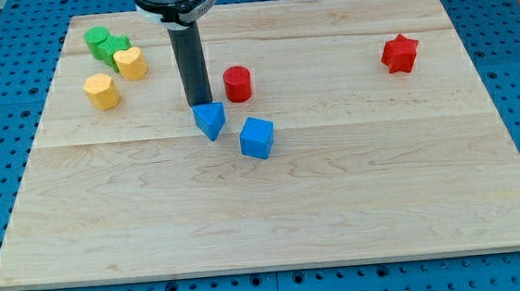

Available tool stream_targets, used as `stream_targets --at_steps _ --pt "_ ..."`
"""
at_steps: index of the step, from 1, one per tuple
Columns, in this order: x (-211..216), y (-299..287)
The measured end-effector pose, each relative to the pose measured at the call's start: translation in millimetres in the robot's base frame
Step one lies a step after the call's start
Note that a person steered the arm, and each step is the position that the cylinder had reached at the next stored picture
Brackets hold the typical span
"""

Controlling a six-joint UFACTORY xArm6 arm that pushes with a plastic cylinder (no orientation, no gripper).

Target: Push red circle beside red star

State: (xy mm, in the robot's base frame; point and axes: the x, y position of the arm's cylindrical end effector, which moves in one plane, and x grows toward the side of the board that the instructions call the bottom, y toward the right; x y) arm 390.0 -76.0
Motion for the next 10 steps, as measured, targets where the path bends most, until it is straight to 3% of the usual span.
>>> stream_targets --at_steps 4,6,8,10 --pt "-24.4 8.0" --pt "-19.5 103.9" --pt "2.2 118.8" --pt "-35.3 165.0"
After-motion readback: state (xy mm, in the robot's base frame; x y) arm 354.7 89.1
